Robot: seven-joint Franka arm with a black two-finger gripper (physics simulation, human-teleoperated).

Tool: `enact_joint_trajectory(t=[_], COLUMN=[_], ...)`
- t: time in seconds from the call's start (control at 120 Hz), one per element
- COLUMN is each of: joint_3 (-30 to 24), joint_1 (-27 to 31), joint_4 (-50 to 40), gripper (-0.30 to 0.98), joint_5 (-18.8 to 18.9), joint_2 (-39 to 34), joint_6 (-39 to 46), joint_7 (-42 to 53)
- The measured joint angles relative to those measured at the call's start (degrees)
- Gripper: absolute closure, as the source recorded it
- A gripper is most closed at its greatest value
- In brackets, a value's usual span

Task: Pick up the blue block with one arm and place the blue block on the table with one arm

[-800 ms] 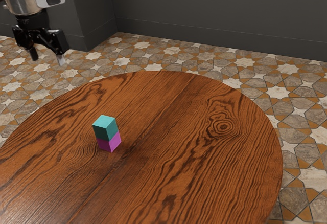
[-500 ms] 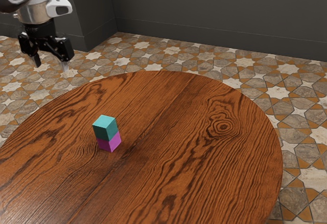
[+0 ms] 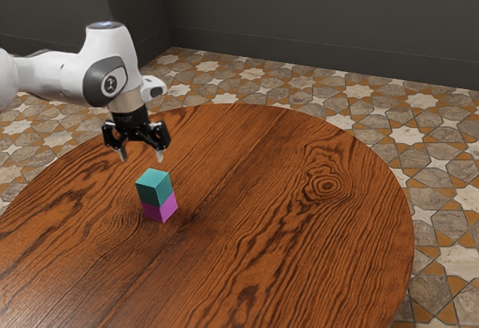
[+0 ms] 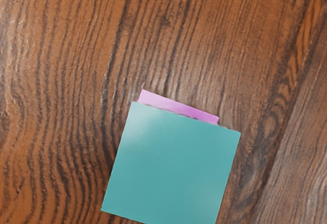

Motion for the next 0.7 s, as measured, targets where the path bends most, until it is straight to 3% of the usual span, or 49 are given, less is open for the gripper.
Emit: enact_joint_trajectory(t=[0.233,0.7], joint_3=[-0.02,-1.13], joint_1=[1.34,1.30], joint_4=[0.01,-4.21], gripper=[0.00,0.00], joint_5=[-0.40,-0.97], joint_2=[3.91,5.13], joint_6=[5.11,11.56], joint_7=[2.07,7.95])
